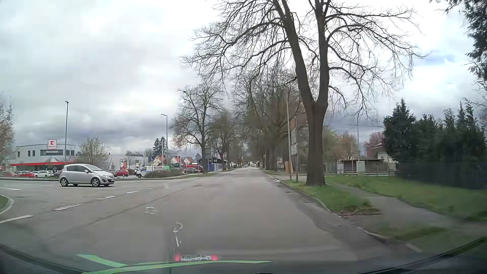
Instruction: Follow the waypoints while adhering to traffic rules and regulations
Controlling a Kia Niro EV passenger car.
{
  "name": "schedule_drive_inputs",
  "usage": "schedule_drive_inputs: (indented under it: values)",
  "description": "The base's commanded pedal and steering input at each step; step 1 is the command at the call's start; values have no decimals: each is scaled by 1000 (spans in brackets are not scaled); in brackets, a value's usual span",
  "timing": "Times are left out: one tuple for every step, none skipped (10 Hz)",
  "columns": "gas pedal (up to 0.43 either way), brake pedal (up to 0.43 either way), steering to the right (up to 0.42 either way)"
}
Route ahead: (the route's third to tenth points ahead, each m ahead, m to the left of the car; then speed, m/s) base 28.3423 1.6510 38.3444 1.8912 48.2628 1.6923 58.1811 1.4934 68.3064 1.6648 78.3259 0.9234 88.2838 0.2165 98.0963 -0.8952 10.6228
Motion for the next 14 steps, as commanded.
schedule_drive_inputs:
  values:
    - [110, 0, 7]
    - [110, 0, 7]
    - [110, 0, 7]
    - [110, 0, 7]
    - [110, 0, 7]
    - [110, 0, 7]
    - [110, 0, 7]
    - [110, 0, 7]
    - [110, 0, 7]
    - [110, 0, 7]
    - [110, 0, 7]
    - [110, 0, 7]
    - [110, 0, 6]
    - [110, 0, 5]
